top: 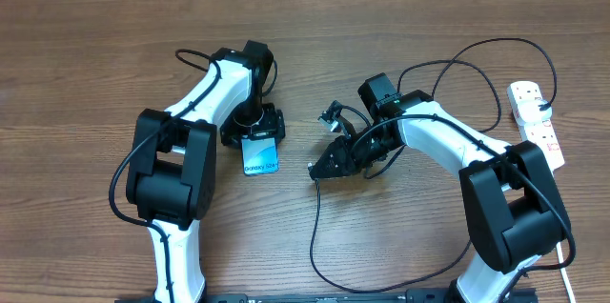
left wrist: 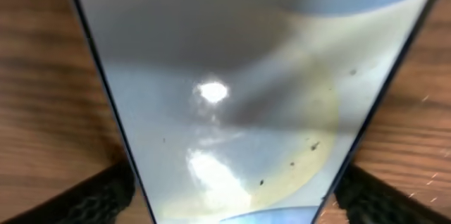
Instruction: Plug charger to phone and switch on socket
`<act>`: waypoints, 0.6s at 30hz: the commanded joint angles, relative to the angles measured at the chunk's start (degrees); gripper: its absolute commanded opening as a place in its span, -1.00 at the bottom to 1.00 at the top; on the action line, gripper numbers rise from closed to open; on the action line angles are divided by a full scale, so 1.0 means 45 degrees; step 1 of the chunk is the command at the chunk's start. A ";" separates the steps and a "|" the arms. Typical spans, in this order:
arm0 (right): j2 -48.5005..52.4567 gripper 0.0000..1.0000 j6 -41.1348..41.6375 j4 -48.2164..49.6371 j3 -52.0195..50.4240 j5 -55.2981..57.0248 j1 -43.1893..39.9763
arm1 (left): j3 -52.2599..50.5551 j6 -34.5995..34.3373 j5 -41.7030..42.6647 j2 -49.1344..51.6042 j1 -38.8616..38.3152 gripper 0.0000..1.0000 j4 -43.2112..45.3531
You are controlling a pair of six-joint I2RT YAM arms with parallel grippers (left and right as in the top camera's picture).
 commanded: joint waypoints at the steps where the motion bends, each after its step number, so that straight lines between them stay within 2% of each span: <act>1: 0.0000 -0.92 0.0005 0.0000 0.0180 -0.0214 0.0044 | -0.0539 0.0282 -0.1044 0.0865 -0.0010 0.99 0.0311; 4: 0.0000 -0.92 0.0170 -0.0010 0.0175 -0.0214 0.0049 | -0.0534 0.0359 -0.1666 0.0865 -0.0010 0.96 0.0704; 10: 0.0000 -0.92 0.0379 -0.0073 0.0175 -0.0214 0.0049 | -0.0588 0.0282 -0.1574 0.0865 -0.0097 0.53 0.0641; 16: 0.0000 -0.92 0.0384 -0.0107 0.0175 -0.0219 0.0049 | -0.0636 -0.0228 -0.1579 0.0865 -0.0189 0.49 0.0597; 17: 0.0000 -0.92 0.0384 -0.0112 0.0175 -0.0219 0.0049 | -0.0636 -0.0287 -0.1569 0.0865 -0.0185 0.51 0.0597; 18: 0.0000 -0.92 0.0384 -0.0151 0.0175 -0.0219 0.0049 | -0.0636 -0.0277 -0.1574 0.0865 -0.0189 0.65 0.0661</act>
